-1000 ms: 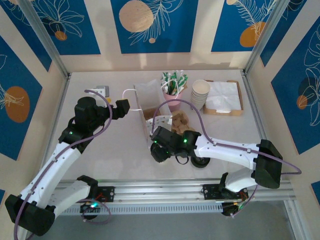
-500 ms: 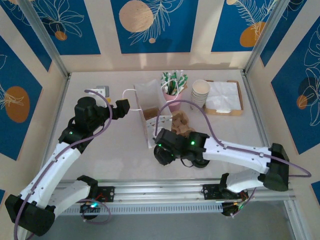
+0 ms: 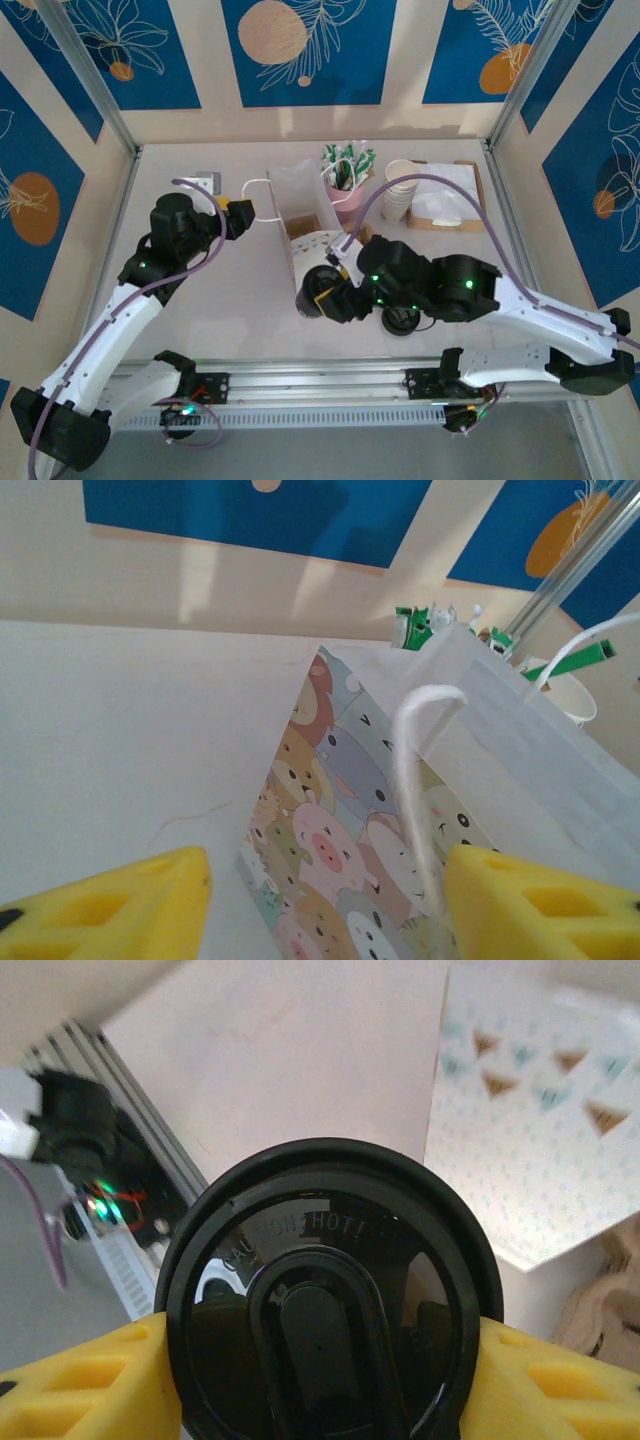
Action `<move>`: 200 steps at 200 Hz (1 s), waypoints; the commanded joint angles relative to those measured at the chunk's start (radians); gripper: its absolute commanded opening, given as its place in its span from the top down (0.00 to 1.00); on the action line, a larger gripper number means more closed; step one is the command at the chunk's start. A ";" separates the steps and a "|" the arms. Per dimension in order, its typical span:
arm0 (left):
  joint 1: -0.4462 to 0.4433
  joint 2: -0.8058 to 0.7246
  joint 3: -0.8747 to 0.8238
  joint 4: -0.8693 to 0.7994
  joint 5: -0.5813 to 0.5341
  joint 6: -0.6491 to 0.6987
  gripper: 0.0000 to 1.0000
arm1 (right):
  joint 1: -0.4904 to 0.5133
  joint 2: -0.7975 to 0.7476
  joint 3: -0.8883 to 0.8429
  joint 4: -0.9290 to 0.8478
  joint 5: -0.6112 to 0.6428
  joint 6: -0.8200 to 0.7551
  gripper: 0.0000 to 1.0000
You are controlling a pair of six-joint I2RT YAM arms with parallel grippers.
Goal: Pack the takeout coffee
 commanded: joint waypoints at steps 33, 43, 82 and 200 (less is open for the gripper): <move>0.009 0.008 0.002 0.050 0.078 -0.006 0.52 | -0.002 0.044 0.205 0.081 0.161 -0.072 0.45; 0.007 0.006 0.001 0.055 0.087 -0.007 0.54 | -0.017 0.071 0.250 0.072 0.210 -0.078 0.45; 0.001 -0.002 -0.008 0.075 0.119 -0.020 0.54 | -0.108 0.198 0.402 0.023 0.315 -0.064 0.45; -0.005 0.005 -0.010 0.091 0.167 -0.035 0.56 | -0.334 0.676 0.782 -0.149 0.239 -0.051 0.45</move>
